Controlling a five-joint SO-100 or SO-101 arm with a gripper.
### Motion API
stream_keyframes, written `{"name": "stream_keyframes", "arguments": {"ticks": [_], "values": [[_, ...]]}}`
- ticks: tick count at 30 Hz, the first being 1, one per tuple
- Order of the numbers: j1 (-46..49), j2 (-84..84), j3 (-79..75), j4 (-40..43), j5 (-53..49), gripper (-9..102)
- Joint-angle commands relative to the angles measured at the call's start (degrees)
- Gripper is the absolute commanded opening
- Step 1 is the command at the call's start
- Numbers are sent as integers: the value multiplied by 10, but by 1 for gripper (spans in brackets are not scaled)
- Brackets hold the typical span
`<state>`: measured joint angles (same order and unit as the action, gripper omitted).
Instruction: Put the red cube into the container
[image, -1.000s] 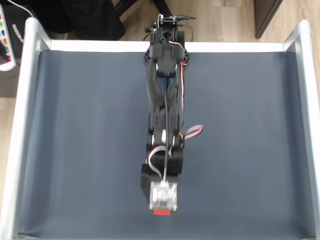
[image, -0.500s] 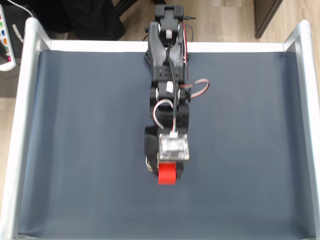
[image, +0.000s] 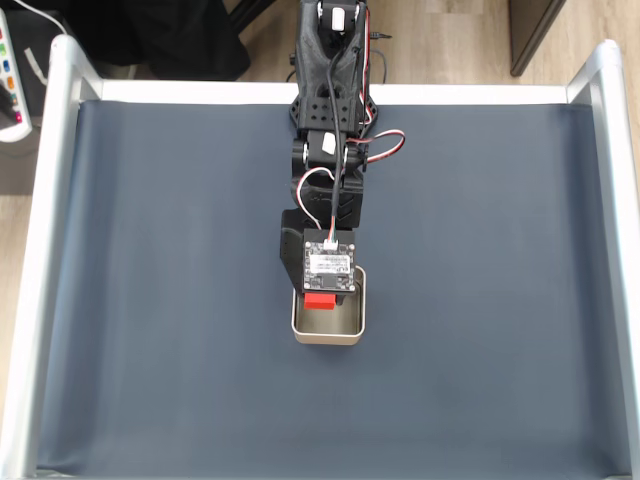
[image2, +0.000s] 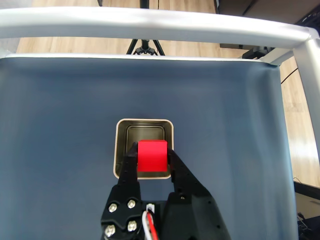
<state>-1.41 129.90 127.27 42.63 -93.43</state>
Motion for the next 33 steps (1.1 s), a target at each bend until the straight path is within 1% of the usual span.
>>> {"name": "stream_keyframes", "arguments": {"ticks": [1,8,15,20,27,33], "values": [[-4,5,-2,-23,12,0],[-8,12,30,-55,17,3],[-18,18,42,-68,37,7],[-31,24,65,-75,33,5],[-35,30,92,-112,47,16],[-28,32,101,-121,40,18]]}}
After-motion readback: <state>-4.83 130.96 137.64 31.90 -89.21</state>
